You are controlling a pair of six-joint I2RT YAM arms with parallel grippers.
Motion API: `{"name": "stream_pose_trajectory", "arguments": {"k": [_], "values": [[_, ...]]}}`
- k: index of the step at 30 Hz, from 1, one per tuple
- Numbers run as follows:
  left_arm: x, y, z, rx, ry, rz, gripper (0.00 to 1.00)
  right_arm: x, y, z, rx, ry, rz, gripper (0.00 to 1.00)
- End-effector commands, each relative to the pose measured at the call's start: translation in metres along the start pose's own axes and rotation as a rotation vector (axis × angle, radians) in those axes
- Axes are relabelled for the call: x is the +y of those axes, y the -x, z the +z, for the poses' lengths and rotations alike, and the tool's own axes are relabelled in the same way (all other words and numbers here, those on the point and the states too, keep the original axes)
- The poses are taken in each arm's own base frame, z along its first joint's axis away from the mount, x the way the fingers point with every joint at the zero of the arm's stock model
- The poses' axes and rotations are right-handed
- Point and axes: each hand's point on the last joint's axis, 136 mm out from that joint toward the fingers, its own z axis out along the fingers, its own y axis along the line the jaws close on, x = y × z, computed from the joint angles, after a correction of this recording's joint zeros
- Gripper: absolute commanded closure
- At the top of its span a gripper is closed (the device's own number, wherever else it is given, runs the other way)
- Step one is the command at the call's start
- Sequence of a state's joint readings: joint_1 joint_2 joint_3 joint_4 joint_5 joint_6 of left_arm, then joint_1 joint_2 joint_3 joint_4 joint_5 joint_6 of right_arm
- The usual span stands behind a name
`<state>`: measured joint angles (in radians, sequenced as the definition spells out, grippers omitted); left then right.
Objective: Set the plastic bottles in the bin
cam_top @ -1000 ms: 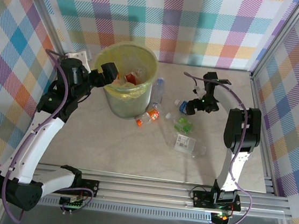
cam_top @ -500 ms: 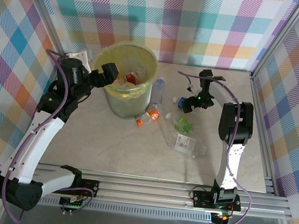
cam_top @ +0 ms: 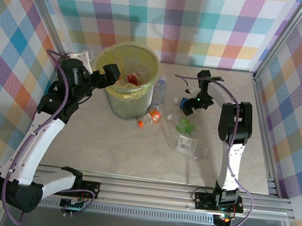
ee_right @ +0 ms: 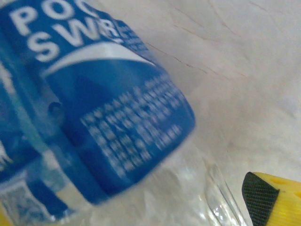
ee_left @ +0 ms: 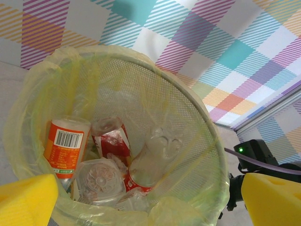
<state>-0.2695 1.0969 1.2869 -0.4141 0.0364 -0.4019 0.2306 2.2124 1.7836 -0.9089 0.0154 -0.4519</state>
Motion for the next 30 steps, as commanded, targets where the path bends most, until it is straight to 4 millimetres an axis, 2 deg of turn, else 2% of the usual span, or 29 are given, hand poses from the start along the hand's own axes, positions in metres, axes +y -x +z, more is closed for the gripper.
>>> {"name": "stream_pose_trajectory", "arguments": {"k": [1, 5, 12, 19, 21, 25, 30], "values": [[-0.007, 0.013, -0.003, -0.028, -0.027, -0.014, 0.0, 0.009, -0.001, 0.004, 0.042, 0.011, -0.076, 0.0], [-0.009, 0.013, -0.001, -0.025, -0.034, -0.016, 0.0, 0.015, -0.001, 0.002, 0.025, 0.033, -0.062, 0.02], [-0.013, 0.016, 0.002, -0.025, -0.05, -0.015, 0.0, 0.015, 0.003, -0.013, -0.011, 0.022, -0.03, 0.24], [-0.014, 0.015, 0.004, -0.017, -0.058, -0.02, 0.0, 0.01, 0.015, -0.046, -0.099, -0.028, -0.003, 0.43], [-0.015, 0.015, 0.004, -0.018, -0.059, -0.02, 0.0, 0.01, 0.02, -0.062, -0.14, -0.047, 0.002, 0.48], [-0.016, 0.016, 0.005, -0.017, -0.062, -0.022, 0.0, 0.012, 0.026, -0.1, -0.242, -0.073, 0.031, 0.51], [-0.022, 0.015, 0.009, 0.007, -0.088, -0.033, 0.0, 0.026, 0.036, -0.163, -0.45, -0.058, 0.093, 0.57]]}}
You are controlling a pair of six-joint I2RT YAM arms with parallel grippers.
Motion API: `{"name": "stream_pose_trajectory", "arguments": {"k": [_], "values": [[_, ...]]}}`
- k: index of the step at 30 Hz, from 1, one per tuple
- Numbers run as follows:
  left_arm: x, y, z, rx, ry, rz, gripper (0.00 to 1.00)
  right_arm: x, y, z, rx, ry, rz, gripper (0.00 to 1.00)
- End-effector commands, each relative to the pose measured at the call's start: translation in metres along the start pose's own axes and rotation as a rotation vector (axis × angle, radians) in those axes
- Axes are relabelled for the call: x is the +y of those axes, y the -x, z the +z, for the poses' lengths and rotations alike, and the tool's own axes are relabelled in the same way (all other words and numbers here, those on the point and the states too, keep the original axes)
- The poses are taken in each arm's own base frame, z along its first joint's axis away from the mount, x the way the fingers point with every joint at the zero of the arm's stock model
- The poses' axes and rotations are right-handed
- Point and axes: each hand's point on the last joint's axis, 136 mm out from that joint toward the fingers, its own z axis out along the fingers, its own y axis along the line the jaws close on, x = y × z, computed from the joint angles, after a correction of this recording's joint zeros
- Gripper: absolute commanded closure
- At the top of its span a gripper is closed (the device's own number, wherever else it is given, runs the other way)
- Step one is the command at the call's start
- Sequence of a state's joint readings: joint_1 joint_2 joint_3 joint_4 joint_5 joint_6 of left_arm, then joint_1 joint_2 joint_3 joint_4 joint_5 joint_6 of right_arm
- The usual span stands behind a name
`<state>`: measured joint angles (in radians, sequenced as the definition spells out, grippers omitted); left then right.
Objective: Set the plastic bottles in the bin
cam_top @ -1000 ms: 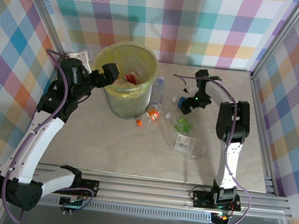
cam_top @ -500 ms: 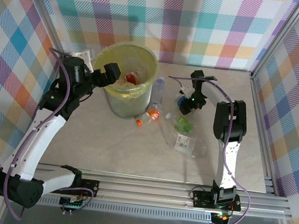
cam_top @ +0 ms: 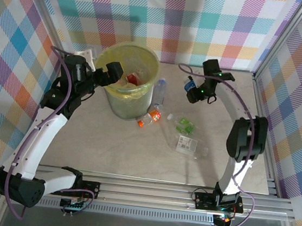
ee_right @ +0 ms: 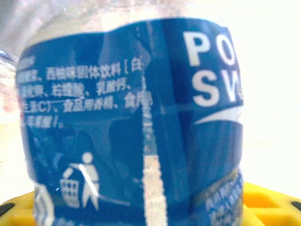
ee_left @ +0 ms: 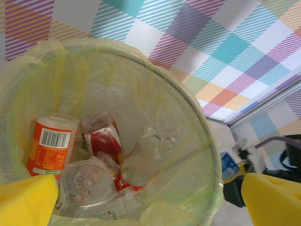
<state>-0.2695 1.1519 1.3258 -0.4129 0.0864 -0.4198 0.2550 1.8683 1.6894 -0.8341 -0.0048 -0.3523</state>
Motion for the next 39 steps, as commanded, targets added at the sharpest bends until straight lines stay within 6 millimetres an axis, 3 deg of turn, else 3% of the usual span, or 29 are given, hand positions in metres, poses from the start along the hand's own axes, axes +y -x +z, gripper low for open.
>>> {"name": "stream_pose_trajectory", "arguments": {"k": [1, 10, 18, 24, 31, 39], "values": [[-0.017, 0.017, -0.005, -0.029, -0.065, -0.012, 0.0, 0.01, 0.027, -0.047, -0.187, 0.031, 0.072, 0.58], [-0.054, 0.016, 0.006, 0.013, -0.2, -0.03, 0.0, 0.067, 0.054, -0.144, -0.513, 0.204, 0.089, 0.58], [-0.113, 0.007, 0.013, 0.099, -0.398, -0.028, 0.0, 0.126, 0.066, -0.199, -0.721, 0.374, 0.032, 0.59], [-0.167, -0.001, 0.009, 0.191, -0.588, -0.007, 0.02, 0.154, 0.07, -0.214, -0.79, 0.438, -0.031, 0.58], [-0.202, -0.001, 0.008, 0.198, -0.665, 0.075, 0.19, 0.174, 0.078, -0.219, -0.826, 0.487, -0.058, 0.58], [-0.208, -0.009, 0.029, 0.212, -0.601, 0.16, 0.29, 0.186, 0.084, -0.217, -0.82, 0.505, -0.081, 0.57]]}}
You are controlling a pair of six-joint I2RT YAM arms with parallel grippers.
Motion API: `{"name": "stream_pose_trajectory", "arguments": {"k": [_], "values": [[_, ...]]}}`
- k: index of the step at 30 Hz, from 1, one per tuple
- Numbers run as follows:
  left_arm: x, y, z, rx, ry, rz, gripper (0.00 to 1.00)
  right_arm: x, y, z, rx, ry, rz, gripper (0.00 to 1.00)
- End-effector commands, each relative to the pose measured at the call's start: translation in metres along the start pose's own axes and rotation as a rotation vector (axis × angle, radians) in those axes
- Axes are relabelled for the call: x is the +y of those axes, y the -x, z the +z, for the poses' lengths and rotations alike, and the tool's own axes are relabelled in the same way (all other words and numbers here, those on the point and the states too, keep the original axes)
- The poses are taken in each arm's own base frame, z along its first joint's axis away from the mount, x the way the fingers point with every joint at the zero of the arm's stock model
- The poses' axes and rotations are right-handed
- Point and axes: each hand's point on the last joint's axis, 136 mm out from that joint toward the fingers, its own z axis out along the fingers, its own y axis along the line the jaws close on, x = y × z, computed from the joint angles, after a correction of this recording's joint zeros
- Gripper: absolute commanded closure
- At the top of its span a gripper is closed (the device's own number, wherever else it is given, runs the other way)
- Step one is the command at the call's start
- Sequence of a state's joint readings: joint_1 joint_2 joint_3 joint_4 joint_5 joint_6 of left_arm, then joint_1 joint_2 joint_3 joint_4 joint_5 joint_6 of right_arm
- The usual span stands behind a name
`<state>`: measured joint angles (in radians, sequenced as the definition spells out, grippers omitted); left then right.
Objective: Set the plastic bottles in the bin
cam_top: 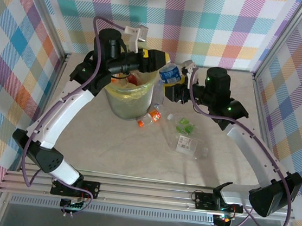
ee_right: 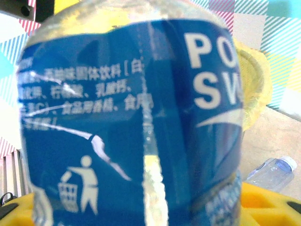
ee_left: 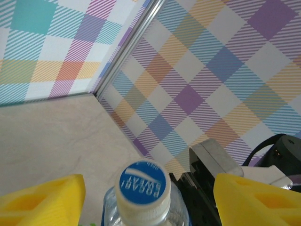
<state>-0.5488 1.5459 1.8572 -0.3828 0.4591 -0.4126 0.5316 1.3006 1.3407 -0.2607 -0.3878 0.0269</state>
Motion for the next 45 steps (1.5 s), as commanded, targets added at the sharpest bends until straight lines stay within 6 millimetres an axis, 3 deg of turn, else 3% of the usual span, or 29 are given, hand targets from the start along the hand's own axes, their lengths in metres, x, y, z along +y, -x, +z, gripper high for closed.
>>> {"name": "stream_pose_trajectory", "arguments": {"k": [1, 10, 13, 17, 21, 23, 26, 32, 36, 39, 45], "values": [[0.006, -0.002, 0.007, 0.02, 0.029, 0.035, 0.31, 0.008, 0.015, 0.004, -0.043, 0.035, -0.024, 0.57], [0.015, -0.006, 0.017, 0.033, 0.048, 0.028, 0.49, 0.01, 0.015, 0.009, -0.041, 0.034, -0.03, 0.57], [0.017, -0.008, 0.017, 0.035, 0.053, 0.024, 0.61, 0.01, 0.018, 0.01, -0.049, 0.031, -0.028, 0.57], [0.021, -0.008, 0.015, 0.024, 0.079, 0.031, 0.83, 0.008, 0.018, 0.013, -0.046, 0.028, -0.024, 0.48], [0.024, 0.001, 0.006, -0.018, 0.126, 0.06, 0.99, 0.004, 0.017, 0.015, -0.037, 0.008, -0.014, 0.33], [0.025, 0.007, 0.0, -0.042, 0.151, 0.079, 1.0, 0.003, 0.018, 0.014, -0.036, 0.002, -0.013, 0.23], [0.034, 0.022, -0.011, -0.083, 0.207, 0.094, 1.0, 0.004, 0.02, 0.012, -0.037, -0.003, -0.012, 0.0], [0.057, 0.07, -0.043, -0.189, 0.288, 0.11, 1.0, 0.011, 0.039, 0.0, -0.068, -0.002, -0.004, 0.0], [0.082, 0.094, -0.06, -0.194, 0.393, 0.127, 1.0, 0.001, 0.048, -0.003, -0.071, -0.064, 0.035, 0.0], [0.11, 0.099, -0.068, -0.155, 0.474, 0.104, 1.0, -0.017, 0.047, 0.001, -0.032, -0.155, 0.067, 0.0], [0.175, 0.086, -0.072, -0.043, 0.568, 0.0, 1.0, -0.08, 0.024, 0.017, 0.105, -0.405, 0.176, 0.0]]}}
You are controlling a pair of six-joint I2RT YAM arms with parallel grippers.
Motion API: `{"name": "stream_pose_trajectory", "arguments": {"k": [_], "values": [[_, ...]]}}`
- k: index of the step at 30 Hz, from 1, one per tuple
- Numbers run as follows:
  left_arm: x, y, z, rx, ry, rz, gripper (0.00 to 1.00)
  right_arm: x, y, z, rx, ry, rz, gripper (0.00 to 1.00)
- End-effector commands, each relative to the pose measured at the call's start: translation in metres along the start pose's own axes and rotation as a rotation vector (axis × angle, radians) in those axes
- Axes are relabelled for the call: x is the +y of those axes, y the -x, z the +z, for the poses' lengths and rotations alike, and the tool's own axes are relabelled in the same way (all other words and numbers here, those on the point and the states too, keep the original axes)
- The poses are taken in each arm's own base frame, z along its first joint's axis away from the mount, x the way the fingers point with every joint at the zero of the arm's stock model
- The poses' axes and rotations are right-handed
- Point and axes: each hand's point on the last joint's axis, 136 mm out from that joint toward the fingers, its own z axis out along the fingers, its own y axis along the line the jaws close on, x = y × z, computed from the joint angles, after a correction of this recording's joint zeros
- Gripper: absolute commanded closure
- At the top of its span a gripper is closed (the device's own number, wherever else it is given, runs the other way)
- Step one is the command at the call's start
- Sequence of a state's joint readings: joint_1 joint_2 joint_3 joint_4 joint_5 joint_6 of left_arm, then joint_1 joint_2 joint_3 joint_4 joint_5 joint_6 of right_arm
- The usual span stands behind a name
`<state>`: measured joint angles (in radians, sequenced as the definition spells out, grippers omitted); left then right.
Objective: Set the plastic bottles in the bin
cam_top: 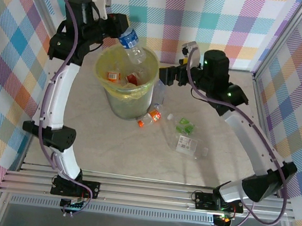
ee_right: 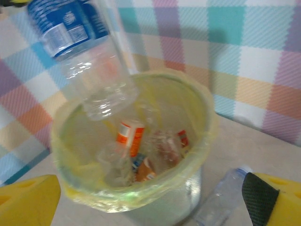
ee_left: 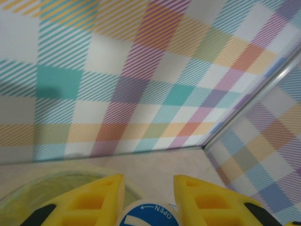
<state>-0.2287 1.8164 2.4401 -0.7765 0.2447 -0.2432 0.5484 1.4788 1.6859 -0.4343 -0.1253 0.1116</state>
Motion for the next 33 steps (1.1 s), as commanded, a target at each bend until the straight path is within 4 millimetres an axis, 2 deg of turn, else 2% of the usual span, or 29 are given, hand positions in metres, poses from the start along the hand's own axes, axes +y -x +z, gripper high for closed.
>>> {"name": "stream_pose_trajectory", "arguments": {"k": [1, 4, 10, 16, 18, 22, 28, 31, 33], "values": [[0.043, -0.04, 0.018, 0.172, 0.075, -0.048, 1.0, -0.048, -0.033, 0.02, 0.15, -0.196, 0.107, 0.0], [0.059, -0.053, 0.028, 0.222, 0.085, -0.07, 1.0, -0.073, -0.049, 0.035, 0.216, -0.246, 0.201, 0.0], [0.07, -0.082, 0.049, 0.318, 0.071, -0.085, 1.0, -0.11, -0.09, 0.063, 0.32, -0.288, 0.365, 0.0], [0.082, -0.111, 0.065, 0.409, 0.07, -0.078, 1.0, -0.128, -0.135, 0.091, 0.418, -0.293, 0.47, 0.0], [0.086, -0.117, 0.07, 0.425, 0.075, -0.076, 0.97, -0.132, -0.146, 0.1, 0.442, -0.296, 0.492, 0.0], [0.091, -0.123, 0.083, 0.429, 0.07, -0.066, 0.79, -0.138, -0.17, 0.12, 0.487, -0.291, 0.538, 0.0], [0.093, -0.134, 0.097, 0.448, 0.057, -0.064, 0.49, -0.147, -0.196, 0.144, 0.521, -0.296, 0.591, 0.0], [0.094, -0.13, 0.1, 0.426, 0.065, -0.054, 0.35, -0.149, -0.203, 0.153, 0.53, -0.29, 0.607, 0.0], [0.093, -0.123, 0.101, 0.403, 0.064, -0.055, 0.3, -0.151, -0.207, 0.158, 0.535, -0.291, 0.617, 0.0]]}}
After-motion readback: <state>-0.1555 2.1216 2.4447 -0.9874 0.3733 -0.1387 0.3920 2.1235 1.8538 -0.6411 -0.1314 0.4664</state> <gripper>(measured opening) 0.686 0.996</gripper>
